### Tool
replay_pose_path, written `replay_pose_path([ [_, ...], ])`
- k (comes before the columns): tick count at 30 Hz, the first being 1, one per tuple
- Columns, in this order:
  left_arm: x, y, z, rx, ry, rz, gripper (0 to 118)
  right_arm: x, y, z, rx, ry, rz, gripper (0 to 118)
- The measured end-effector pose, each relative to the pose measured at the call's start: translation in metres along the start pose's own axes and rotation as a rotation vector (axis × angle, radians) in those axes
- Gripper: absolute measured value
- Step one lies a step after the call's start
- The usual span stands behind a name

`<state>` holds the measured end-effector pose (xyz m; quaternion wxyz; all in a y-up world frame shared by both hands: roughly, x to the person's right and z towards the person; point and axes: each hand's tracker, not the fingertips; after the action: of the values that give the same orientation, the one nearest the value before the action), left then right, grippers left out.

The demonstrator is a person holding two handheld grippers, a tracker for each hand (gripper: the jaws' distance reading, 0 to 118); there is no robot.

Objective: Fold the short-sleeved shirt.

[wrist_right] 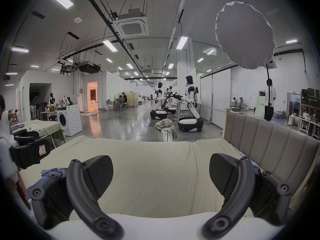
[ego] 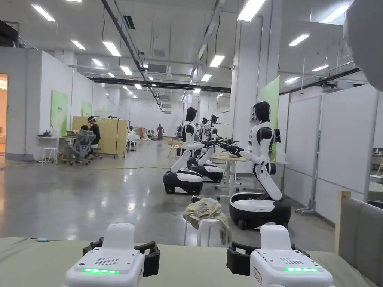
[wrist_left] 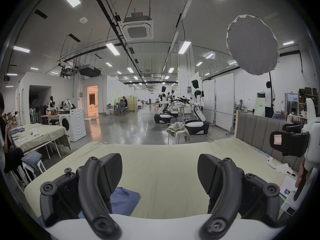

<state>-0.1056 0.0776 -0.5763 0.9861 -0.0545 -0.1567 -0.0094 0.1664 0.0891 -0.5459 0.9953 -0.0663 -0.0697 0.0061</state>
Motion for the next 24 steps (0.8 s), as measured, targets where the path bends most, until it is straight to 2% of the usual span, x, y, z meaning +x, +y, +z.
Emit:
replay_pose_path([
  [15, -0.001, -0.004, -0.001, -0.011, -0.010, -0.006, 90, 0.000, -0.002, 0.000, -0.008, -0.001, 0.011, 112],
  [16, 0.000, -0.004, 0.001, -0.006, -0.023, -0.007, 88, 0.000, -0.002, 0.002, -0.001, 0.011, 0.014, 106],
  [17, 0.002, -0.005, 0.004, 0.010, -0.074, -0.021, 74, -0.001, -0.003, 0.003, 0.007, 0.011, 0.025, 88],
  [18, 0.004, -0.005, 0.005, 0.013, -0.050, -0.049, 5, -0.003, -0.003, 0.004, 0.014, -0.018, 0.055, 36],
  [19, 0.009, -0.002, 0.007, 0.032, 0.034, -0.083, 3, -0.004, -0.003, 0.003, 0.019, -0.055, 0.082, 0],
  [21, 0.005, 0.000, 0.012, 0.043, -0.044, -0.038, 3, -0.004, -0.003, 0.006, 0.038, -0.037, 0.065, 1],
  [24, 0.006, 0.002, 0.009, 0.039, -0.022, -0.035, 3, -0.006, -0.002, 0.004, 0.019, -0.023, 0.071, 1],
])
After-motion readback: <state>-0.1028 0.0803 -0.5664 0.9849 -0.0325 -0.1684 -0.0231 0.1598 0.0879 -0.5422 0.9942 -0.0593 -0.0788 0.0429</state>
